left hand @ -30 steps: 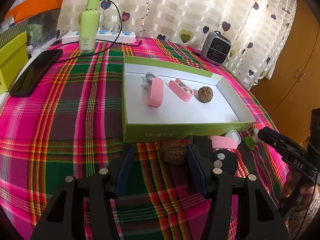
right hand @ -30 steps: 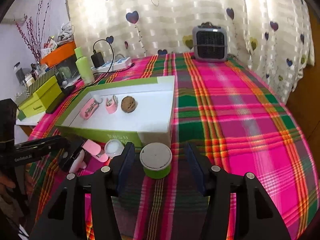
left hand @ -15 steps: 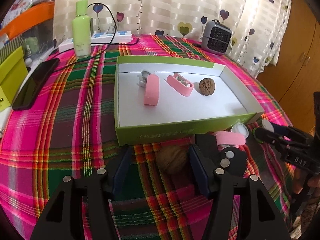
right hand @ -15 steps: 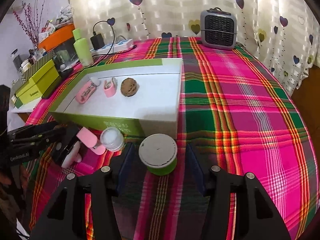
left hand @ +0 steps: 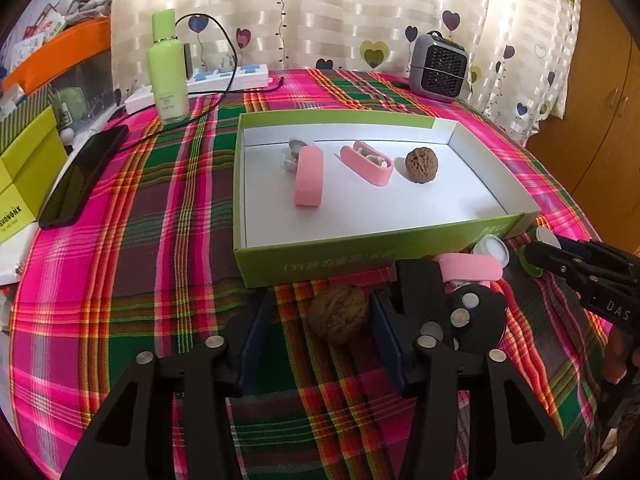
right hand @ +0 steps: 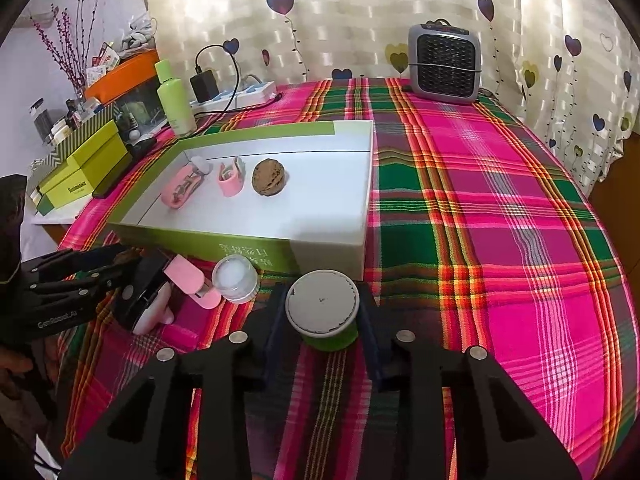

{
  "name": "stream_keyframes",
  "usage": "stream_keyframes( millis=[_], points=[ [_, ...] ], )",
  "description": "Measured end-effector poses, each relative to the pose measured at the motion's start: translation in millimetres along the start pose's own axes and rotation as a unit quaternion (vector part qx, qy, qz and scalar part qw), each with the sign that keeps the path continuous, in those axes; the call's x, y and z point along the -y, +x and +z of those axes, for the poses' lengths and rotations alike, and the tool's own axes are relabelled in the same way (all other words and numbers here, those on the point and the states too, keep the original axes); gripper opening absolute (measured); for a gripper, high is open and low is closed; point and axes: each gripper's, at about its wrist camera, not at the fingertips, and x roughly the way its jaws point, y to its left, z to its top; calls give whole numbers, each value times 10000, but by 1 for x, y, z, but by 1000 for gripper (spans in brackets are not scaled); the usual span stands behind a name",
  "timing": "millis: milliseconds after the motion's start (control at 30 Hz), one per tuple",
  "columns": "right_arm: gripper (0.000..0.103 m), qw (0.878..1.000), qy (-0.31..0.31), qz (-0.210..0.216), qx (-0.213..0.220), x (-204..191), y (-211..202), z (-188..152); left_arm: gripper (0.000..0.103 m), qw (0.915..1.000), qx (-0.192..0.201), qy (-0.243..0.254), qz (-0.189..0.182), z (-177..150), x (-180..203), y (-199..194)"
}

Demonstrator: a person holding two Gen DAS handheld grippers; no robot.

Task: Organize objects
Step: 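Move the right tool to the green-based white cup while the left tool approaches the walnut, then close the right tool on the green cup while the left tool grasps the walnut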

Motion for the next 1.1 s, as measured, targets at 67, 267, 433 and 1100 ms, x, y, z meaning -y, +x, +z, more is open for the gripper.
stream_keyframes(
  millis=[67,267,433,1100],
  points=[
    [35,10000,-28,27,-1,-1,0,0,39,10000,5,39,5,-1,1,-1],
    [34,9999,-65,69,67,-4,-3,-1,29,10000,36,70,14,-1,1,-2],
    [34,9998,-73,105,120,-5,-6,-2,29,10000,43,65,-16,-1,1,-2],
    [34,9974,-189,397,562,-17,-29,32,29,9981,406,43,-460,30,9,-27]
  ],
)
